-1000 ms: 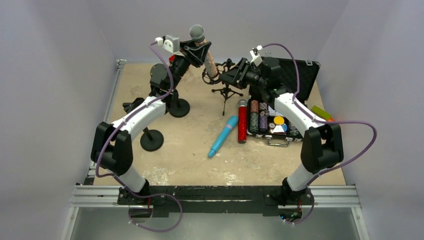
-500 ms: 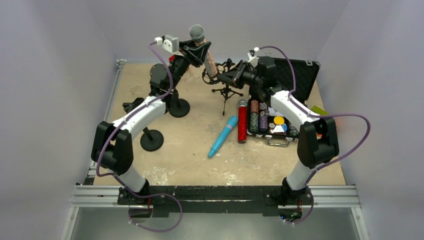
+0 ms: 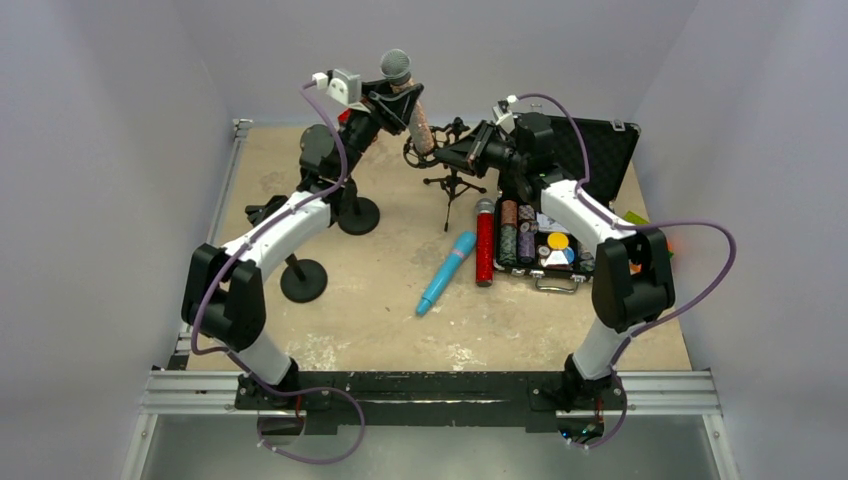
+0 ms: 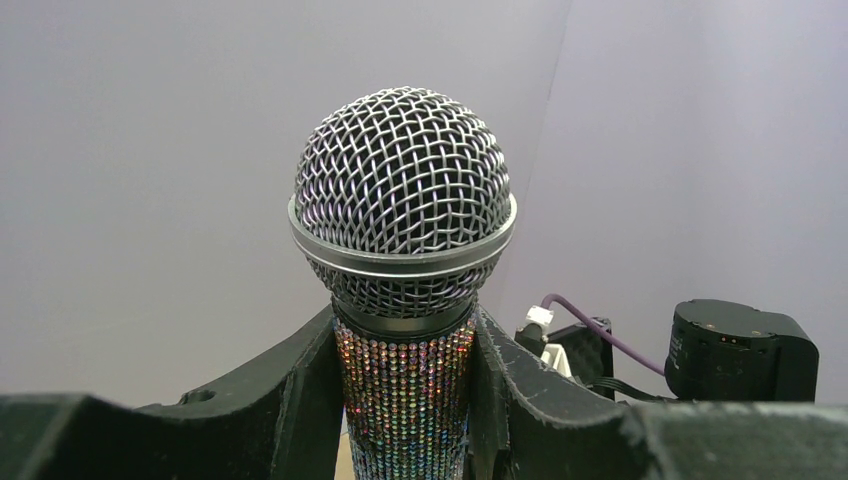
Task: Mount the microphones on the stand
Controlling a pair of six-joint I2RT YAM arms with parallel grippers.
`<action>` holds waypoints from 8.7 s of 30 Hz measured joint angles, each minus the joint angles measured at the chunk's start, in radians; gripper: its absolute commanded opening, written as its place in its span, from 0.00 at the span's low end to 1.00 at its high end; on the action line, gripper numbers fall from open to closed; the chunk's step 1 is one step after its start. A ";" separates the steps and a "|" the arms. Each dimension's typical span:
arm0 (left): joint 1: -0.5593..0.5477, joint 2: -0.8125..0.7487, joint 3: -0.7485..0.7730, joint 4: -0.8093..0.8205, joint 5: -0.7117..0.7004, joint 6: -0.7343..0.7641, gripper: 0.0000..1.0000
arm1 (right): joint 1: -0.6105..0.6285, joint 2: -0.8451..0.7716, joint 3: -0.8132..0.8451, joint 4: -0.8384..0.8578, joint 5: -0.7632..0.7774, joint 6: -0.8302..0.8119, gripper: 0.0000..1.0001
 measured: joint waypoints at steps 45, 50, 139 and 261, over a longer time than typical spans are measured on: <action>-0.033 0.024 -0.066 0.116 -0.162 -0.053 0.00 | -0.051 0.051 -0.012 0.172 -0.105 0.169 0.00; -0.052 0.008 -0.063 0.070 -0.194 -0.022 0.00 | -0.053 0.051 -0.012 0.174 -0.115 0.179 0.00; -0.124 0.078 0.122 -0.338 -0.197 0.028 0.00 | -0.091 0.053 -0.094 0.328 -0.211 0.224 0.00; 0.014 0.041 0.243 -0.459 0.301 0.085 0.00 | -0.122 0.049 -0.116 0.372 -0.232 0.203 0.00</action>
